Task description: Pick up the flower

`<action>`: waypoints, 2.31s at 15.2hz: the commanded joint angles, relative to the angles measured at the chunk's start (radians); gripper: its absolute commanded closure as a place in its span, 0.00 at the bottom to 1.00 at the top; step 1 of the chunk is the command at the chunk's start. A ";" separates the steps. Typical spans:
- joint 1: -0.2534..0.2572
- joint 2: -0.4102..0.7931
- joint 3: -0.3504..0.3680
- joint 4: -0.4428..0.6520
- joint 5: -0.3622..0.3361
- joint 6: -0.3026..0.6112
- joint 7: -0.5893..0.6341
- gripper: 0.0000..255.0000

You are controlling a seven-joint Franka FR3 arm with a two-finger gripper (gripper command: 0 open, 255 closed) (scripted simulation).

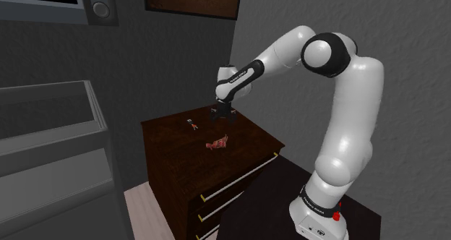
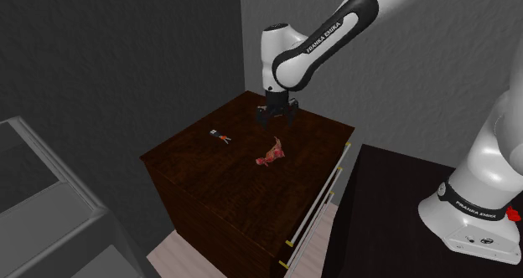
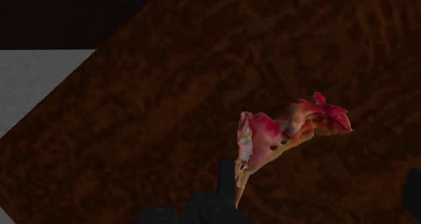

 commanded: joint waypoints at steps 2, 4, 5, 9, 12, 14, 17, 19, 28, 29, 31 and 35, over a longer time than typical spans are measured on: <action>0.000 0.105 -0.024 0.061 -0.011 0.019 0.059 0.00; 0.000 0.175 -0.041 0.105 -0.013 0.028 0.094 0.00; 0.000 0.210 -0.049 0.127 -0.012 0.032 0.110 0.00; -0.002 0.307 -0.068 0.188 -0.008 0.047 0.148 0.00; -0.002 0.341 -0.069 0.196 -0.009 0.073 0.150 0.00; -0.001 0.364 -0.070 0.202 -0.010 0.090 0.151 0.00; -0.001 0.383 -0.070 0.207 -0.010 0.103 0.152 0.00; -0.002 0.386 -0.070 0.211 -0.010 0.102 0.151 1.00; -0.001 0.371 -0.070 0.204 -0.010 0.095 0.152 1.00; -0.001 0.359 -0.070 0.200 -0.010 0.087 0.151 1.00; -0.002 0.336 -0.069 0.195 -0.009 0.070 0.150 1.00; -0.002 0.292 -0.068 0.185 -0.008 0.034 0.147 1.00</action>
